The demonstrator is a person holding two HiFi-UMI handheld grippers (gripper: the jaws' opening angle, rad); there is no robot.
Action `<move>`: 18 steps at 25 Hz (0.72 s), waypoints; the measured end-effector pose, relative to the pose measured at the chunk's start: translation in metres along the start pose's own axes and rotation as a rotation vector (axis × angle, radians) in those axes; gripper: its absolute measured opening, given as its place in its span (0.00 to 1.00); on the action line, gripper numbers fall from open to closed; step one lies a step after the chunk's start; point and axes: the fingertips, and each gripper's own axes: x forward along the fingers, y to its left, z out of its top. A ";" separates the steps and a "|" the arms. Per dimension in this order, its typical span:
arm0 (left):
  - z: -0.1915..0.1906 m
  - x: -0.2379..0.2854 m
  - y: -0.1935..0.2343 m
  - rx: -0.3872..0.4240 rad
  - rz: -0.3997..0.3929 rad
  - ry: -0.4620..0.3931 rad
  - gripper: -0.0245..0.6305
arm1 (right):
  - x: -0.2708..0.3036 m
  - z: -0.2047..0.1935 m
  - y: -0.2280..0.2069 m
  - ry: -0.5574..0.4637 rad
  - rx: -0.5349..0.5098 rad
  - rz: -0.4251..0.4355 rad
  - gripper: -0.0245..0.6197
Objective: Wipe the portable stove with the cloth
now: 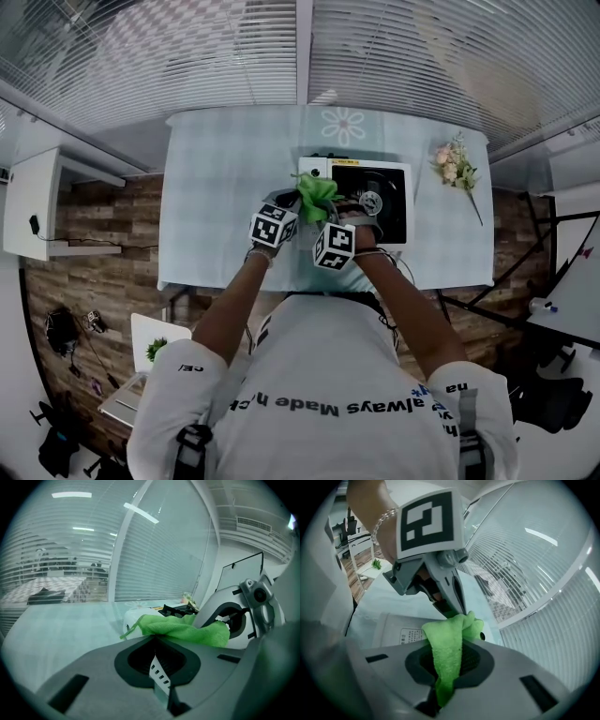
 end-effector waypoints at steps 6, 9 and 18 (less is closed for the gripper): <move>0.001 -0.001 0.001 0.010 -0.001 0.016 0.06 | -0.011 0.008 0.022 -0.005 -0.069 0.022 0.08; 0.001 0.000 0.000 0.023 0.004 0.031 0.05 | -0.016 0.012 0.032 -0.012 -0.103 0.027 0.08; 0.001 0.001 -0.002 0.084 0.024 0.076 0.05 | -0.031 0.022 0.063 -0.029 -0.163 0.043 0.08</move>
